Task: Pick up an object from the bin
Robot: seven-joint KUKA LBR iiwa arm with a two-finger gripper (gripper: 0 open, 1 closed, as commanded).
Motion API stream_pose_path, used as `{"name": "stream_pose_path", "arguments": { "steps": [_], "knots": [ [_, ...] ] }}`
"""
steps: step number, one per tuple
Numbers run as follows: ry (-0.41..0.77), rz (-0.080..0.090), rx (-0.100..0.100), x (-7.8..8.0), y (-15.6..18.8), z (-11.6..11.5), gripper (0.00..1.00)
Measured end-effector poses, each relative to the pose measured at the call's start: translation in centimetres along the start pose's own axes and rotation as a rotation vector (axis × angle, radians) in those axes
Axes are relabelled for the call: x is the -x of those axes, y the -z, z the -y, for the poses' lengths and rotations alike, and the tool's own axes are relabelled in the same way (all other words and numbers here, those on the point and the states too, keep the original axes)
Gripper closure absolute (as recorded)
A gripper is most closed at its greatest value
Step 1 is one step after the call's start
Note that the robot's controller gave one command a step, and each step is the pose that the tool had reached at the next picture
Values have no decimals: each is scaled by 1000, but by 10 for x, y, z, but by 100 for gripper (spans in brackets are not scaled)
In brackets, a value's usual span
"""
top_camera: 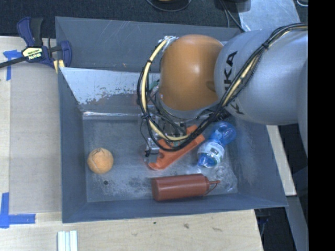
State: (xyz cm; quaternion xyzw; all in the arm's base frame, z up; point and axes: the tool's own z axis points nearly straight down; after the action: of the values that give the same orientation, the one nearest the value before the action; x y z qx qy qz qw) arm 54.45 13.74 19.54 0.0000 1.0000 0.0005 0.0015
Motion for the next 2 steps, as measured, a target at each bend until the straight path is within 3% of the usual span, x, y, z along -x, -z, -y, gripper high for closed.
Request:
{"name": "stream_pose_path", "arguments": {
  "steps": [1, 2],
  "knots": [
    [-70, -5, -2, 16, -19, 89, 0],
    [-26, -2, -4, 22, -24, 127, 0]
  ]
}}
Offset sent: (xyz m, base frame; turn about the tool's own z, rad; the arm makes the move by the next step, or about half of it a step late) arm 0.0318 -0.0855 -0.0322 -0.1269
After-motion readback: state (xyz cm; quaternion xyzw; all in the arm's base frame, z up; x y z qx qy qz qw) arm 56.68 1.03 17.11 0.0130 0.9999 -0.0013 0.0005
